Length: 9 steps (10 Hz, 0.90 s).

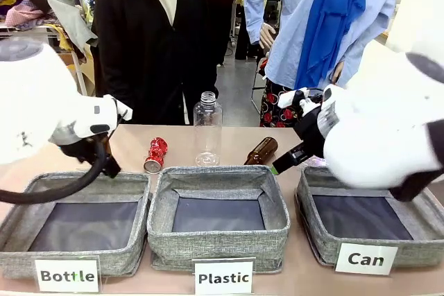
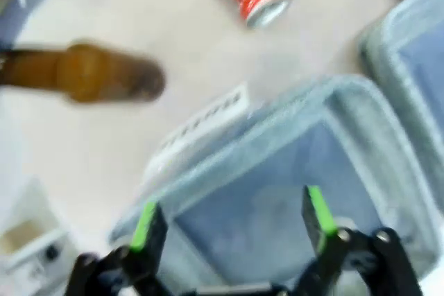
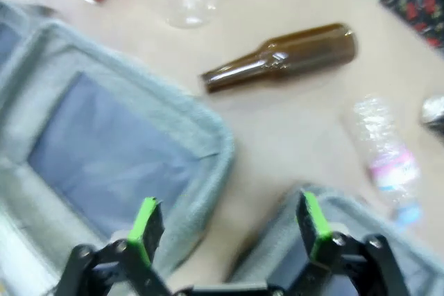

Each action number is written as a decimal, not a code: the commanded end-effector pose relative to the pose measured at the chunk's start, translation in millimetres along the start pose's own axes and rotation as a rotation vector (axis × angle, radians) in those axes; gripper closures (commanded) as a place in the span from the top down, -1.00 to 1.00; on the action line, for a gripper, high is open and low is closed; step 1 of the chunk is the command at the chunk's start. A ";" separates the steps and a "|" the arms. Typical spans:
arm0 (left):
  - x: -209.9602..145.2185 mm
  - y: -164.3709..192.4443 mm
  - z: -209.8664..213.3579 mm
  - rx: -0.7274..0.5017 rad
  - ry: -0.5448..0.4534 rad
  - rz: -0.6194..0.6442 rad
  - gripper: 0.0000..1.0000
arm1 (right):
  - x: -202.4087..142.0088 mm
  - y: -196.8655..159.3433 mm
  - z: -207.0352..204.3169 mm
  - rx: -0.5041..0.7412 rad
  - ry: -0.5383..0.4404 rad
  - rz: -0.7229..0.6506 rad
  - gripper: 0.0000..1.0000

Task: Sort the can waste into the basket.
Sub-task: Pick up the can waste from the table and place it in the right Fabric basket.

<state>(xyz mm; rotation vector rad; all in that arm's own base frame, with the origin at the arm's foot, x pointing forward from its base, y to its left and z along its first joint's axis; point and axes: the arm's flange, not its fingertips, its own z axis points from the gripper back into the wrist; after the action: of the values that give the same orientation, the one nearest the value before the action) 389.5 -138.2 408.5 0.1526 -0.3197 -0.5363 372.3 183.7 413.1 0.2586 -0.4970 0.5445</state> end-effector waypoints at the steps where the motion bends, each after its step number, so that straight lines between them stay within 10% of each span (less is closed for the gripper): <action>1: 14.2 -16.2 53.8 0.107 0.211 0.025 1.00 | 1.3 -19.8 54.3 0.218 0.016 -0.190 1.00; 9: -1.1 -1.3 27.0 0.079 0.094 0.025 1.00 | -0.3 -2.3 53.4 0.209 0.014 -0.157 1.00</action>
<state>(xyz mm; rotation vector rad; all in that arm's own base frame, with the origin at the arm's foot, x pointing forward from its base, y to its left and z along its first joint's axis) 379.4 -144.4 432.3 0.2391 -0.2390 -0.4707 345.2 167.5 458.4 0.4680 -0.3731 0.4337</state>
